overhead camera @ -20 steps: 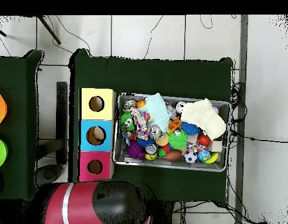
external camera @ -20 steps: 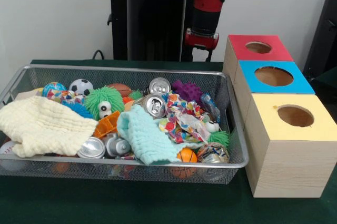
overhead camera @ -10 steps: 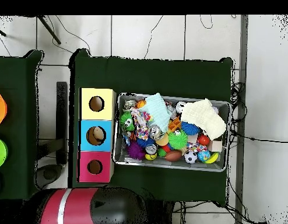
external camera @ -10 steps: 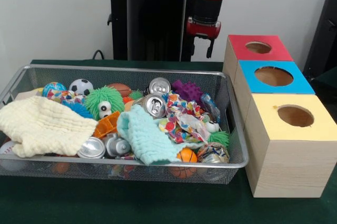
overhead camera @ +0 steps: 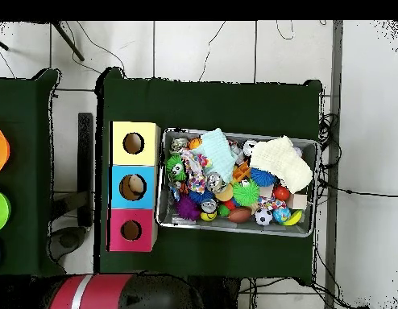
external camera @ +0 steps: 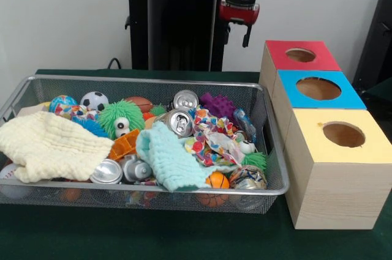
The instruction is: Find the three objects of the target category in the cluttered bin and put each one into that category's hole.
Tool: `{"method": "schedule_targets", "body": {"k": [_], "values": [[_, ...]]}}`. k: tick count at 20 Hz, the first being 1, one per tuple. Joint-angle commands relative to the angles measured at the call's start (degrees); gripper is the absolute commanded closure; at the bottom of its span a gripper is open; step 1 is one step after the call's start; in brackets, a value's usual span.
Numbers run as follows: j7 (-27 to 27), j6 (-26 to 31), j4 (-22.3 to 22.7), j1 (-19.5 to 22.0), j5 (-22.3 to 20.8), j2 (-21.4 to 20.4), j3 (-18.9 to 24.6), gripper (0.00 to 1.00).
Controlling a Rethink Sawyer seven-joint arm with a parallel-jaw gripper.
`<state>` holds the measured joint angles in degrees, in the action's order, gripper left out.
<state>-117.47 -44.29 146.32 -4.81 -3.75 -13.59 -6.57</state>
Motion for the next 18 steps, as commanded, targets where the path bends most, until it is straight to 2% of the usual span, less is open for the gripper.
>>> {"method": "schedule_targets", "body": {"k": [1, 8, 13, 18], "values": [[-12.3, 4.6, 3.6, 1.4, -0.9, -1.8, 1.7, 0.0], [-13.6, 2.1, 4.7, 0.9, -2.4, -0.5, 0.4, 0.0], [-14.0, -0.2, 3.6, 1.8, -5.4, 3.1, -1.9, 0.0], [-13.4, -3.0, 0.5, 5.0, -10.3, 8.3, -5.5, 0.0]]}}
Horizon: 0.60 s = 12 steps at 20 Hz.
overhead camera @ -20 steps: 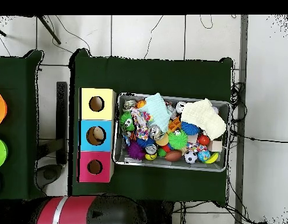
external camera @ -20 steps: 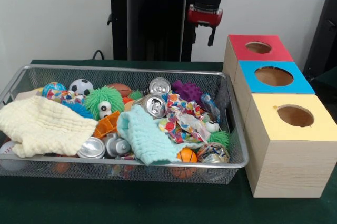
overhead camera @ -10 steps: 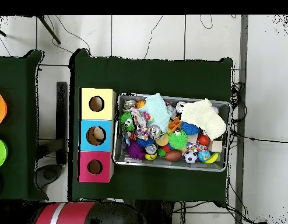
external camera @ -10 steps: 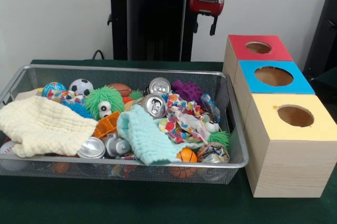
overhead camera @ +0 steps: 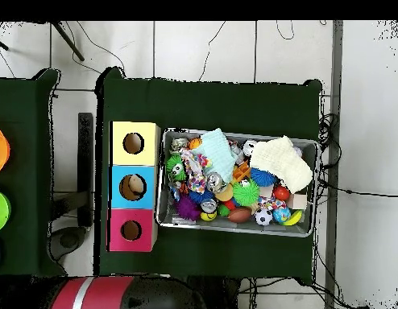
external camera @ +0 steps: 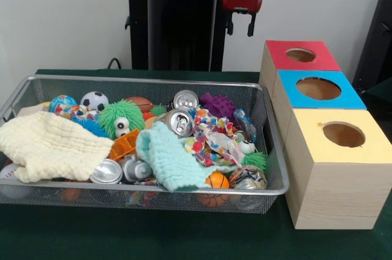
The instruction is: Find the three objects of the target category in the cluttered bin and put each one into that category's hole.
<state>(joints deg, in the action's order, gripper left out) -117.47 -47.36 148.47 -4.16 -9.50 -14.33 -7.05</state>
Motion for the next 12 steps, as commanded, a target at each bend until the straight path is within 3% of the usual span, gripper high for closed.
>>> {"method": "schedule_targets", "body": {"k": [1, 6, 8, 12], "values": [[-12.9, 0.1, -2.0, 5.2, -5.1, 9.2, -5.5, 0.0], [-11.0, 0.2, -3.6, 10.3, -7.6, 10.8, -7.5, 0.0], [-8.8, 1.4, -3.4, 12.8, -8.7, 9.6, -9.1, 0.0], [-4.9, 1.4, -4.7, 18.8, -15.2, 9.8, -14.4, 0.0]]}}
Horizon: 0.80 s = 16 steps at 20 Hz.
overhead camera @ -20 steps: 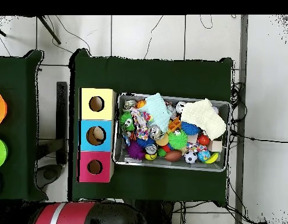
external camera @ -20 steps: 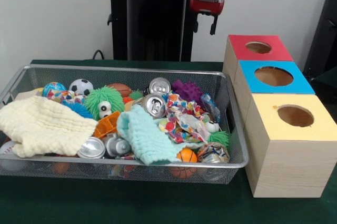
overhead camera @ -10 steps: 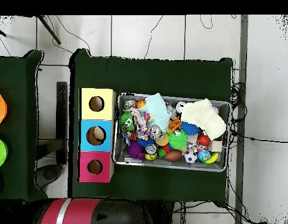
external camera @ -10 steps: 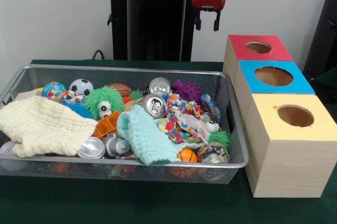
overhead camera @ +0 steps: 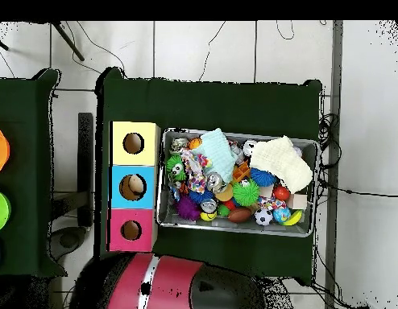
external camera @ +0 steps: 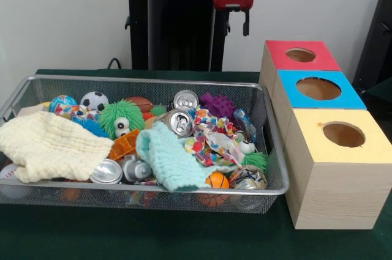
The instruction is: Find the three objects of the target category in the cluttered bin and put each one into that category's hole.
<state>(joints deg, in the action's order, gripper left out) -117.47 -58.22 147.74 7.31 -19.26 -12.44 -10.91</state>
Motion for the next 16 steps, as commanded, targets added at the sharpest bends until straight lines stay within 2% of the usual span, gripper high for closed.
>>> {"method": "schedule_targets", "body": {"k": [1, 7, 11, 16], "values": [[-4.2, 11.4, -4.8, 8.2, -7.2, 8.5, -11.9, 0.0], [-1.8, 8.8, -9.0, 11.2, -13.5, 11.4, -16.9, 0.0], [-1.0, 12.1, -10.6, 15.4, -16.4, 9.5, -18.6, 0.0], [-1.6, 16.3, -13.7, 21.1, -19.7, 7.7, -17.8, 0.0]]}}
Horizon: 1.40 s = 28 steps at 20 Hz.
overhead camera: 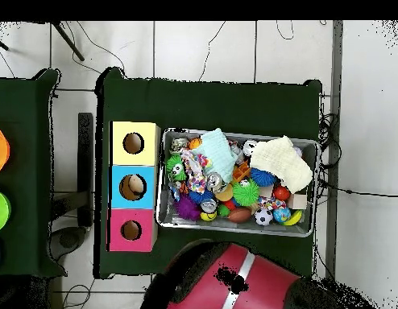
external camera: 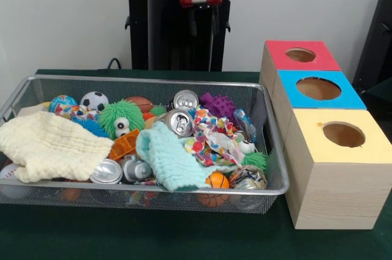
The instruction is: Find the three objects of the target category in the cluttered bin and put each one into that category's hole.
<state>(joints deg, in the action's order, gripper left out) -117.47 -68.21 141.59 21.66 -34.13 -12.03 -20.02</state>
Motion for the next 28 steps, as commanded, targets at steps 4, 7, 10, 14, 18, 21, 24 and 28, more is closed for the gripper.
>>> {"method": "schedule_targets", "body": {"k": [4, 7, 10, 14, 18, 21, 24, 28], "values": [[-1.8, 30.3, -9.2, 10.3, -5.6, 5.7, -7.7, 0.0], [-1.6, 33.3, -10.7, 13.4, -7.4, 4.4, -7.2, 0.0], [-1.5, 33.4, -12.8, 15.5, -9.7, 5.2, -7.5, 0.0], [-0.6, 29.6, -15.9, 17.4, -12.3, 9.5, -9.6, 0.0], [1.1, 23.3, -17.0, 18.2, -12.4, 14.2, -12.9, 0.0], [1.2, 22.0, -17.4, 18.5, -12.5, 16.0, -14.0, 0.0], [0.1, 21.5, -18.0, 18.1, -12.0, 17.0, -13.7, 0.0], [-1.6, 21.4, -18.3, 16.5, -11.2, 17.0, -12.5, 0.0]]}}
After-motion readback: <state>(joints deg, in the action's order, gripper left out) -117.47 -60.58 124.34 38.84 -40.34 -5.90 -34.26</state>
